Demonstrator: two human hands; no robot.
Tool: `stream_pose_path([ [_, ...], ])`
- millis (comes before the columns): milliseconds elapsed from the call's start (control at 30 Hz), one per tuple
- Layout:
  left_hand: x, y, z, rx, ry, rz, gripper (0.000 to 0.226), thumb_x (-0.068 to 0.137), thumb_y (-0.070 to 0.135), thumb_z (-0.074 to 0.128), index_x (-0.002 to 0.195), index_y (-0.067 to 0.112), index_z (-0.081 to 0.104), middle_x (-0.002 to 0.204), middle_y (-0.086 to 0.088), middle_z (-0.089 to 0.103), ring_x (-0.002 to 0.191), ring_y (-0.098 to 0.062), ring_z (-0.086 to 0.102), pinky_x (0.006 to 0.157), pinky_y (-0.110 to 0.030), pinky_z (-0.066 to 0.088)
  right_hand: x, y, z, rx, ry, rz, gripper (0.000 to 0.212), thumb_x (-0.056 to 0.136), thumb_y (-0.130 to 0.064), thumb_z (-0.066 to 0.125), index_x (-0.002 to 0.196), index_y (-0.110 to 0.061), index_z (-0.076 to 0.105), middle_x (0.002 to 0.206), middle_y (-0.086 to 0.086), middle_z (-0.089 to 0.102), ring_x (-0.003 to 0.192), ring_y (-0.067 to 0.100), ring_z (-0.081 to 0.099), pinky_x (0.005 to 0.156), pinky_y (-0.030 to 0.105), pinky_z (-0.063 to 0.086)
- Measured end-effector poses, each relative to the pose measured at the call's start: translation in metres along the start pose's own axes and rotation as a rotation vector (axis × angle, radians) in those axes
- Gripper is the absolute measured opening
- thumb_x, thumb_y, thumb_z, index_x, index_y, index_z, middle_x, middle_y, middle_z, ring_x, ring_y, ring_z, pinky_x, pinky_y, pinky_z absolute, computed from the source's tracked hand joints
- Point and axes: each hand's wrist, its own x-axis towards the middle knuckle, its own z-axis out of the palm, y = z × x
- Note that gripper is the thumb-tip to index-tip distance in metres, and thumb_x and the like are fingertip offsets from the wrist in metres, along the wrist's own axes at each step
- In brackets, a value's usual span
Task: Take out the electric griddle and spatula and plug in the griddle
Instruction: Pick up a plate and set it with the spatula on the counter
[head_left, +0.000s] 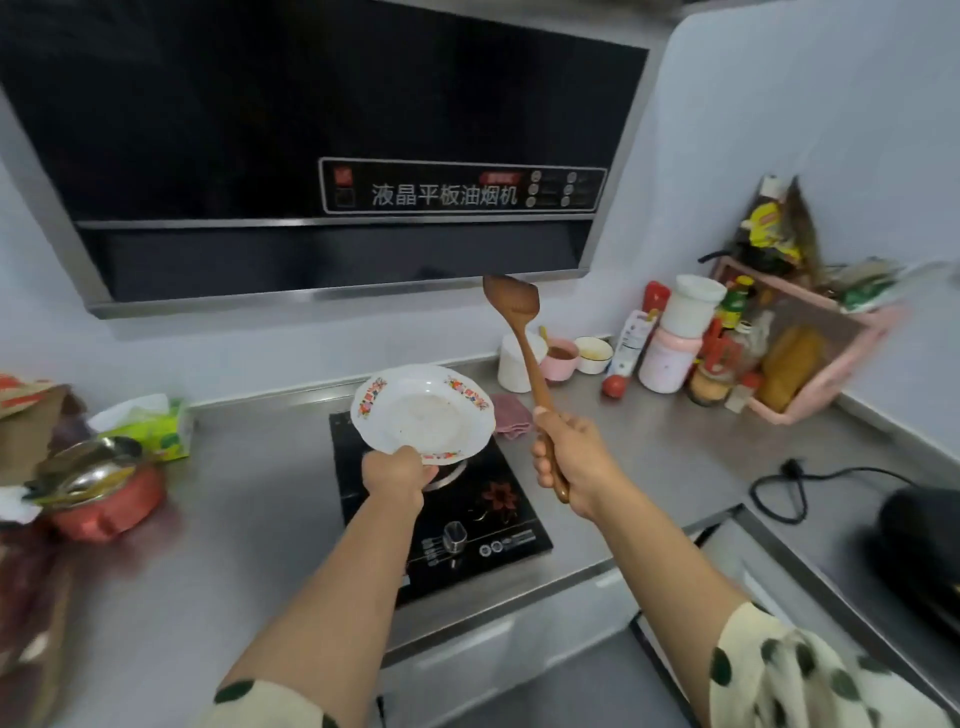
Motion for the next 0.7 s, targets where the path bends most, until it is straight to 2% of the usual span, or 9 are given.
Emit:
stream_pose_path([
  [33, -0.004, -0.006, 0.014, 0.003, -0.036, -0.006, 0.043, 0.087, -0.01, 0.048, 0.128, 0.005, 0.054, 0.127, -0.014, 0.059, 0.102, -0.035, 0.063, 0.048, -0.033, 0.056, 0.0, -0.003, -0.013, 0.004, 0.025, -0.007, 0.02, 0.097, -0.027, 0.049, 0.08, -0.017, 0.045, 0.047, -0.002, 0.043, 0.034, 0.01, 0.034, 0.035, 0.018, 0.027],
  [133, -0.018, -0.032, 0.066, 0.085, -0.133, -0.031, 0.044, 0.087, -0.008, 0.05, 0.13, 0.005, 0.052, 0.129, -0.015, 0.059, 0.104, -0.034, 0.064, 0.066, -0.038, 0.059, 0.002, -0.013, -0.06, 0.032, 0.123, -0.021, 0.02, 0.097, -0.027, 0.05, 0.082, -0.016, 0.045, 0.048, -0.001, 0.044, 0.034, 0.011, 0.035, 0.035, 0.018, 0.029],
  [233, -0.033, -0.06, 0.112, 0.136, -0.204, -0.043, 0.043, 0.087, -0.009, 0.048, 0.129, 0.002, 0.053, 0.127, -0.017, 0.061, 0.092, -0.032, 0.064, 0.058, -0.035, 0.057, 0.006, -0.019, -0.104, 0.076, 0.198, -0.034, 0.021, 0.098, -0.026, 0.049, 0.08, -0.014, 0.045, 0.047, 0.0, 0.044, 0.033, 0.011, 0.035, 0.033, 0.017, 0.031],
  [300, -0.04, -0.076, 0.138, 0.144, -0.248, -0.049, 0.045, 0.086, -0.011, 0.049, 0.128, 0.004, 0.054, 0.125, -0.016, 0.062, 0.091, -0.03, 0.064, 0.055, -0.034, 0.056, 0.01, -0.02, -0.131, 0.08, 0.238, -0.041, 0.022, 0.098, -0.025, 0.048, 0.08, -0.014, 0.045, 0.048, 0.0, 0.044, 0.033, 0.011, 0.035, 0.032, 0.017, 0.031],
  [400, -0.049, -0.109, 0.188, 0.224, -0.307, -0.064, 0.046, 0.085, -0.013, 0.049, 0.127, 0.005, 0.055, 0.123, -0.015, 0.063, 0.083, -0.025, 0.063, 0.059, -0.034, 0.055, 0.021, -0.02, -0.18, 0.091, 0.302, -0.052, 0.019, 0.098, -0.025, 0.047, 0.084, -0.013, 0.045, 0.047, 0.0, 0.045, 0.033, 0.011, 0.036, 0.032, 0.018, 0.031],
  [600, -0.044, -0.172, 0.285, 0.406, -0.344, -0.118, 0.046, 0.084, -0.014, 0.047, 0.126, 0.0, 0.056, 0.123, -0.021, 0.063, 0.096, -0.035, 0.068, 0.055, -0.033, 0.056, 0.063, -0.017, -0.275, 0.109, 0.4, -0.036, 0.015, 0.098, -0.023, 0.047, 0.087, -0.013, 0.044, 0.048, 0.001, 0.045, 0.032, 0.011, 0.036, 0.031, 0.018, 0.03],
  [700, -0.038, -0.204, 0.327, 0.456, -0.348, -0.162, 0.045, 0.084, -0.013, 0.046, 0.124, 0.002, 0.056, 0.12, -0.02, 0.064, 0.09, -0.033, 0.068, 0.042, -0.026, 0.055, 0.087, -0.013, -0.314, 0.125, 0.425, -0.016, 0.016, 0.097, -0.024, 0.048, 0.085, -0.013, 0.045, 0.047, 0.0, 0.046, 0.032, 0.011, 0.036, 0.032, 0.017, 0.03],
])
